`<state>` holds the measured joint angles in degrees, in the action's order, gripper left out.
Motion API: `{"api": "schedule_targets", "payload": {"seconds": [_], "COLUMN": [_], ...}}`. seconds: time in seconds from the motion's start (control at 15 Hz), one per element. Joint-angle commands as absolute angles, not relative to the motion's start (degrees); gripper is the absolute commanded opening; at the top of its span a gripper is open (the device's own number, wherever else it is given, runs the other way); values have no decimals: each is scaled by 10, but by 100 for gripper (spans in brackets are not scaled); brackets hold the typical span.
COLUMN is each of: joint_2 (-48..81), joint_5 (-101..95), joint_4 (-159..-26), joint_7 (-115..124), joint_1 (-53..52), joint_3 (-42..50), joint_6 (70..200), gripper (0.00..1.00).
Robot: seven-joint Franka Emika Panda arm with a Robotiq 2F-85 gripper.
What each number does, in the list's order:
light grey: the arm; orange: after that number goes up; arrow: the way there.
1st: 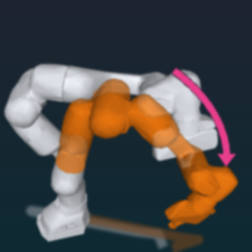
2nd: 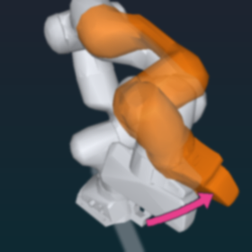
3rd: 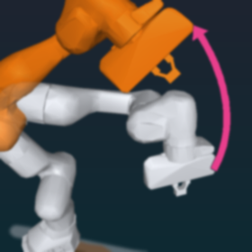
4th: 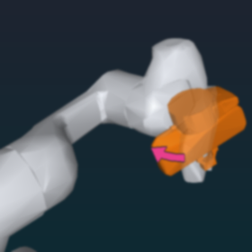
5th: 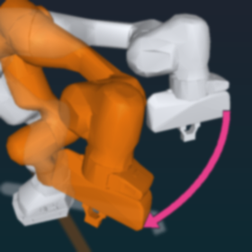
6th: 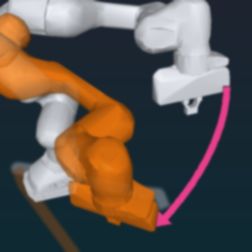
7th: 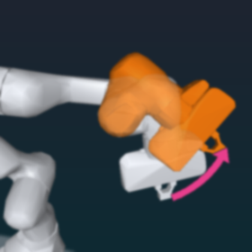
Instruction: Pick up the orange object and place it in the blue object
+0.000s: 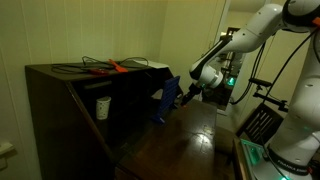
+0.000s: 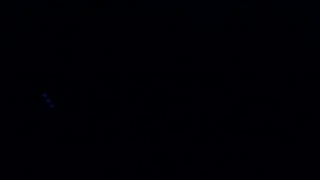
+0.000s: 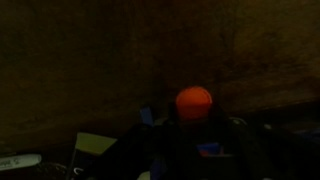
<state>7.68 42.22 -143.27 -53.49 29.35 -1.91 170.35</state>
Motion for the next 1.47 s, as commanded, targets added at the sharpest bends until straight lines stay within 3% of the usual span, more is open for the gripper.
{"api": "schedule_targets", "payload": {"seconds": [0.0, 0.47, 1.4], "joint_2": [-25, -117, -177], "joint_5": [544, 748, 1118], "joint_4": [-1467, -1477, -1490], "joint_7": [-646, -822, -1154], "joint_1": [315, 291, 285], "joint_3": [-53, -34, -43], "joint_6": [1675, 1632, 1615], "gripper": [10, 10, 10]}}
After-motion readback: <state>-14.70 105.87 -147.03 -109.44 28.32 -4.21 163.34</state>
